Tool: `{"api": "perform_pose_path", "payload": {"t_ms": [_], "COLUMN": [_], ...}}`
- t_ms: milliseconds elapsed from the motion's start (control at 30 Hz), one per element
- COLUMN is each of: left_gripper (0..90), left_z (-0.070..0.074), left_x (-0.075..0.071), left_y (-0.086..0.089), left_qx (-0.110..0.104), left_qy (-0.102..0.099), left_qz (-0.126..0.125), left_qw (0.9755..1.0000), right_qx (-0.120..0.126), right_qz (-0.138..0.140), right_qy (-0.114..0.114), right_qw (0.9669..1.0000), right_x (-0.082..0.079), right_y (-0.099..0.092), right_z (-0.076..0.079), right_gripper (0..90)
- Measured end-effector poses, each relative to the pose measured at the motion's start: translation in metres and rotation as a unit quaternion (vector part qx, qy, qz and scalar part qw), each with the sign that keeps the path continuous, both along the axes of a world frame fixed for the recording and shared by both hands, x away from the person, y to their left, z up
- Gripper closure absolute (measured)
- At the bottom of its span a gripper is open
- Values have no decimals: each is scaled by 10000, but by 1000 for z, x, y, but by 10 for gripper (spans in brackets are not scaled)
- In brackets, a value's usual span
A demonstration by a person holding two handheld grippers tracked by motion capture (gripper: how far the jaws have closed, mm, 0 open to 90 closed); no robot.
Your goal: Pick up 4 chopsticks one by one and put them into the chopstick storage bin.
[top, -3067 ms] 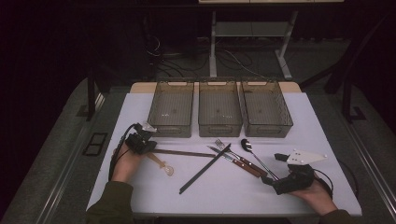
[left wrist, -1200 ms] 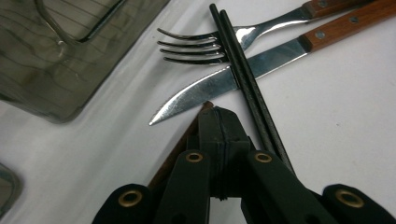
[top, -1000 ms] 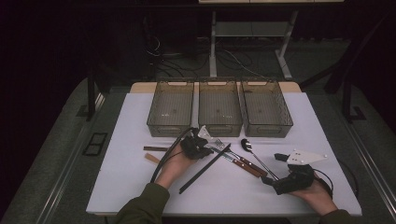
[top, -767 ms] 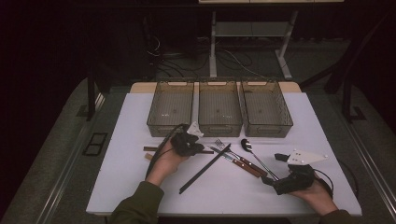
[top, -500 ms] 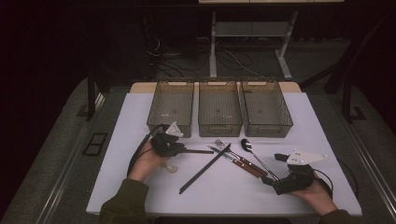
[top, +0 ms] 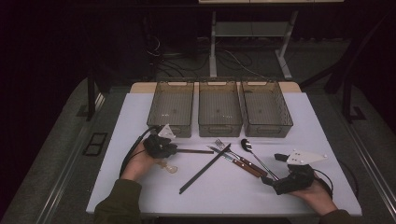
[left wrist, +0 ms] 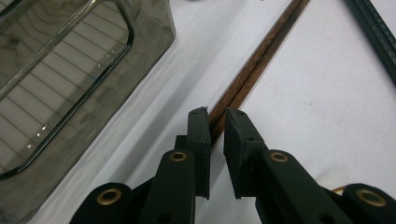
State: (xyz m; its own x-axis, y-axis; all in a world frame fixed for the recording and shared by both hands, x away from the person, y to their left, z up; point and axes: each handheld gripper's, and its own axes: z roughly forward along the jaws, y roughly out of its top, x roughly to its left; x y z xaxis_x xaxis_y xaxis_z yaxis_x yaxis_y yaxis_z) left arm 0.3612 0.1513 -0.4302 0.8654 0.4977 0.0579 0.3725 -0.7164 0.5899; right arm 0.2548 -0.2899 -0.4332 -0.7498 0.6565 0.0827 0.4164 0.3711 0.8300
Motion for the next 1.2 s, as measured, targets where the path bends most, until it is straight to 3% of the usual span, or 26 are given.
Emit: {"api": "perform_pose_path", "payload": {"t_ms": [200,667,933,1200], "left_gripper": [780,785,812,821], "left_z": [-1,-5,-4,-6], "left_x": [0,-1,-3,-6], "left_y": [3,7,8,8], "left_qx": [3,-92,-56,-165], "left_qy": [-67,134,121,143], "left_qz": [-57,-190,-395,-695], "left_qw": [10000,9997,9991,9973], "right_qx": [2,-4,-9,-7], "right_qz": [-4,19,32,35], "right_qy": [-16,3,2,5], "right_qw": [10000,10000,10000,10000], "right_x": [0,0,0,1], "right_y": [0,0,1,0], "right_z": [0,-1,-1,-1], "right_gripper": [12,12,12,12]}}
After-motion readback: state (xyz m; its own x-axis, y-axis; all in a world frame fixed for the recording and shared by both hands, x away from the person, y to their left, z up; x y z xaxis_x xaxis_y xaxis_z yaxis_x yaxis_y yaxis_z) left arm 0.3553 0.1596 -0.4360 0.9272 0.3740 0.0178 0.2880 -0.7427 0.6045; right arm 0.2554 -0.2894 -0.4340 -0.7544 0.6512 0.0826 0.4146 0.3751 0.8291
